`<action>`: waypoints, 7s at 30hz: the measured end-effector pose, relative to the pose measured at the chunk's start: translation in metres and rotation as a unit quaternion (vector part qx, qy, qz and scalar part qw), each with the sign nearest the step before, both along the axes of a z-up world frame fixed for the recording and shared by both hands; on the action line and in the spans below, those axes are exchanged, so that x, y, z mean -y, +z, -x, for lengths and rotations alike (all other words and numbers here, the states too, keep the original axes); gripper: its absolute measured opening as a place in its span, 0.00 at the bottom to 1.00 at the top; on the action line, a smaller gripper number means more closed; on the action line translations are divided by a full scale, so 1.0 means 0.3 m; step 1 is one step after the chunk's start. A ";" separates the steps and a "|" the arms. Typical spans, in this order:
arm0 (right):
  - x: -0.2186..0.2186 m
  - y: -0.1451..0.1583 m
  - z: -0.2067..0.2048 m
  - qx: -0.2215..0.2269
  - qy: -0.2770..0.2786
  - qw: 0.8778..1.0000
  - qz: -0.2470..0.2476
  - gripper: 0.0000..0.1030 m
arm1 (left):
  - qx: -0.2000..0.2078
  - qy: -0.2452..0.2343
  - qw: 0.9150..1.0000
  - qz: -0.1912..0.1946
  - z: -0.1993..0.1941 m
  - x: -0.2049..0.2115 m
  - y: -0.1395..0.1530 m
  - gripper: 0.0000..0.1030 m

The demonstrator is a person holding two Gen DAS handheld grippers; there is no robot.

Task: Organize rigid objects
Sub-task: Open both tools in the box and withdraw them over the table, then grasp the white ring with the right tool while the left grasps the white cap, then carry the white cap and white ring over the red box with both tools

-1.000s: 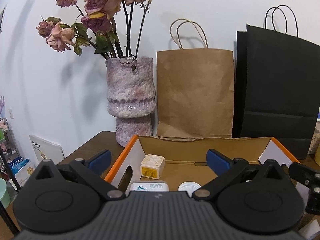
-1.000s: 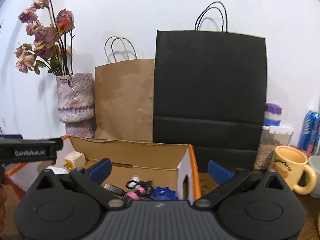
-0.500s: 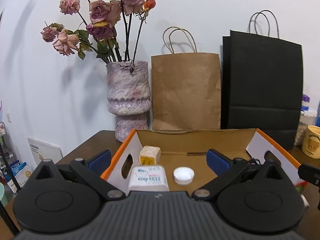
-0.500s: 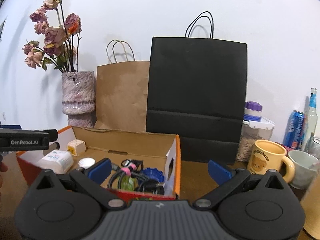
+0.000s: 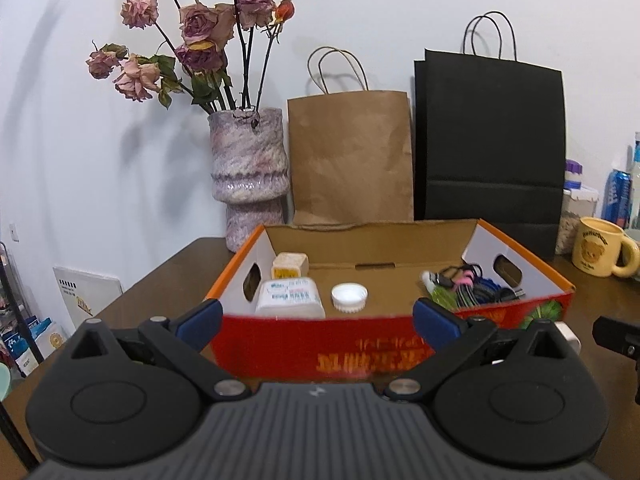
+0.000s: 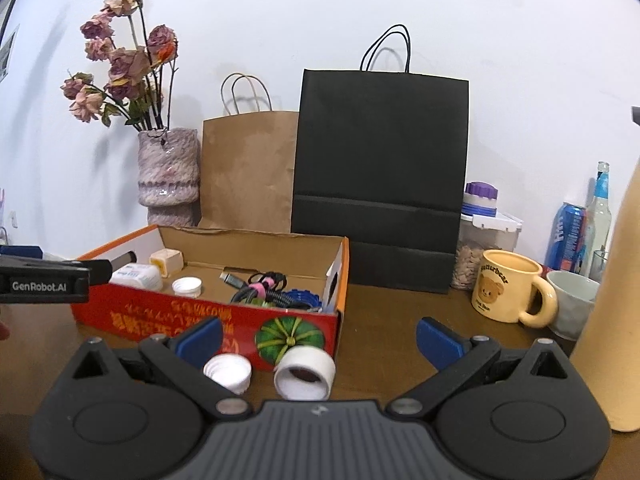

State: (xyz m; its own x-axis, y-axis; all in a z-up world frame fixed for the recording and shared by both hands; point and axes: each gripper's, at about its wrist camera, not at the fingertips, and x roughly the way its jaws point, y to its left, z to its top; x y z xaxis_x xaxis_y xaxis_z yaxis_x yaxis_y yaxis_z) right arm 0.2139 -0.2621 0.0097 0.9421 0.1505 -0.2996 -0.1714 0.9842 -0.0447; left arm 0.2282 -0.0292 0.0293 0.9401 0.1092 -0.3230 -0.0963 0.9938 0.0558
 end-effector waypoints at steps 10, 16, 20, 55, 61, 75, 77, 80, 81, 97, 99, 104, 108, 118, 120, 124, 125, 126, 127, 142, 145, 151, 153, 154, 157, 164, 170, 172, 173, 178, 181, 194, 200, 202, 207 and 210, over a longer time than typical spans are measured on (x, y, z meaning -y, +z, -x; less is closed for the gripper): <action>0.038 -0.026 0.107 -0.016 -0.002 1.000 -0.002 1.00 | -0.023 -0.011 1.000 -0.003 0.100 0.009 -0.033 1.00; 0.050 -0.034 0.137 -0.020 -0.003 1.000 -0.009 1.00 | -0.032 -0.008 0.999 -0.002 0.132 0.004 -0.045 1.00; 0.053 -0.038 0.143 -0.020 -0.006 1.000 -0.008 1.00 | -0.035 -0.003 0.999 -0.003 0.134 0.001 -0.052 1.00; -0.048 -0.116 -0.186 -0.113 -0.010 0.993 0.022 0.78 | -0.069 0.038 0.997 0.025 0.005 -0.086 -0.056 1.00; -0.047 -0.135 -0.248 -0.139 -0.013 0.990 0.008 0.54 | -0.069 0.042 0.997 0.020 -0.029 -0.081 -0.061 1.00; 0.007 -0.106 -0.194 -0.111 -0.011 0.994 -0.018 0.41 | -0.055 0.039 0.998 0.005 -0.031 -0.037 -0.063 1.00; 0.029 -0.094 -0.178 -0.101 -0.009 0.995 -0.023 0.41 | -0.053 0.039 0.998 0.001 -0.031 -0.022 -0.063 1.00; 0.065 -0.087 -0.157 -0.087 -0.005 0.996 -0.031 0.41 | -0.055 0.035 0.998 0.005 -0.030 0.002 -0.062 1.00; 0.077 -0.086 -0.151 -0.085 -0.006 0.996 -0.032 0.41 | -0.058 0.033 0.998 0.008 -0.032 0.012 -0.062 1.00; 0.269 -0.096 -0.081 -0.058 -0.012 0.998 -0.029 0.41 | -0.106 -0.023 0.994 0.015 -0.098 0.251 -0.110 1.00; 0.281 -0.099 -0.088 -0.057 -0.014 0.998 -0.026 0.41 | -0.113 -0.030 0.993 0.011 -0.107 0.278 -0.119 1.00; 0.297 -0.103 -0.102 -0.053 -0.023 0.998 -0.032 0.41 | -0.136 -0.044 0.990 0.009 -0.140 0.329 -0.139 1.00; 0.295 -0.107 -0.104 -0.050 -0.027 0.998 -0.033 0.41 | -0.148 -0.049 0.988 0.007 -0.159 0.347 -0.150 1.00; 0.283 -0.115 -0.119 -0.054 -0.029 0.997 -0.038 0.41 | -0.167 -0.046 0.985 0.004 -0.221 0.374 -0.176 0.97; 0.284 -0.114 -0.118 -0.053 -0.029 0.997 -0.038 0.41 | -0.169 -0.052 0.984 0.005 -0.224 0.379 -0.178 0.82; 0.283 -0.114 -0.125 -0.058 -0.026 0.997 -0.039 0.41 | -0.170 -0.071 0.983 0.020 -0.222 0.379 -0.178 0.40; 0.282 -0.114 -0.125 -0.058 -0.026 0.997 -0.040 0.41 | -0.169 -0.072 0.983 0.019 -0.219 0.379 -0.177 0.40; 0.282 -0.114 -0.124 -0.057 -0.027 0.997 -0.040 0.41 | -0.169 -0.072 0.983 0.020 -0.218 0.378 -0.178 0.40; 0.280 -0.114 -0.122 -0.056 -0.027 0.997 -0.039 0.41 | -0.169 -0.072 0.983 0.020 -0.217 0.376 -0.177 0.40; 0.259 -0.096 -0.078 -0.024 -0.032 0.999 -0.025 0.41 | -0.118 -0.076 0.990 0.010 -0.125 0.354 -0.120 0.40; 0.245 -0.087 -0.059 -0.018 -0.033 0.999 -0.028 0.41 | -0.113 -0.076 0.991 0.012 -0.098 0.336 -0.114 0.40; 0.188 -0.073 -0.011 -0.010 -0.024 0.999 -0.031 0.41 | -0.109 -0.063 0.992 0.023 -0.052 0.272 -0.098 0.40; 0.167 -0.067 0.004 -0.009 -0.020 0.999 -0.034 0.41 | -0.106 -0.060 0.992 0.025 -0.034 0.247 -0.090 0.40; 0.154 -0.063 0.014 -0.006 -0.019 0.999 -0.034 0.41 | -0.104 -0.059 0.993 0.026 -0.022 0.232 -0.085 0.40; 0.117 -0.048 0.044 0.001 -0.013 0.999 -0.037 0.41 | -0.094 -0.055 0.993 0.035 0.007 0.194 -0.062 0.40; 0.032 -0.016 0.101 0.007 0.008 0.999 -0.036 0.41 | -0.074 -0.051 0.995 0.046 0.079 0.127 -0.011 0.40; -0.012 0.030 0.126 0.009 0.013 0.999 -0.043 0.41 | -0.053 -0.041 0.996 0.057 0.124 0.064 0.034 0.40; -0.025 0.044 0.128 0.010 0.014 0.999 -0.047 0.41 | -0.050 -0.039 0.996 0.061 0.129 0.045 0.045 0.40; -0.032 0.049 0.127 0.010 0.015 0.999 -0.048 0.41 | -0.049 -0.038 0.996 0.063 0.131 0.037 0.048 0.40; -0.074 0.067 0.118 0.009 0.019 0.999 -0.047 0.41 | -0.042 -0.033 0.996 0.070 0.133 0.000 0.073 0.40; -0.098 0.077 0.102 0.009 0.020 0.999 -0.043 0.41 | -0.036 -0.028 0.996 0.070 0.125 -0.016 0.087 0.40; -0.193 0.124 -0.065 0.010 0.021 0.999 -0.043 0.41 | -0.011 0.002 0.997 0.082 -0.020 -0.068 0.157 0.40; -0.231 0.122 -0.184 0.005 0.022 0.999 -0.046 0.41 | -0.011 0.015 0.996 0.087 -0.127 -0.089 0.161 0.40; -0.236 0.120 -0.225 0.005 0.021 0.998 -0.051 0.41 | -0.011 0.019 0.996 0.085 -0.157 -0.092 0.156 0.40; -0.250 0.108 -0.322 -0.001 0.021 0.998 -0.053 0.41 | -0.017 0.025 0.997 0.076 -0.246 -0.092 0.138 0.40; -0.253 0.099 -0.378 -0.004 0.021 0.998 -0.052 0.42 | -0.022 0.025 0.997 0.068 -0.294 -0.092 0.124 0.40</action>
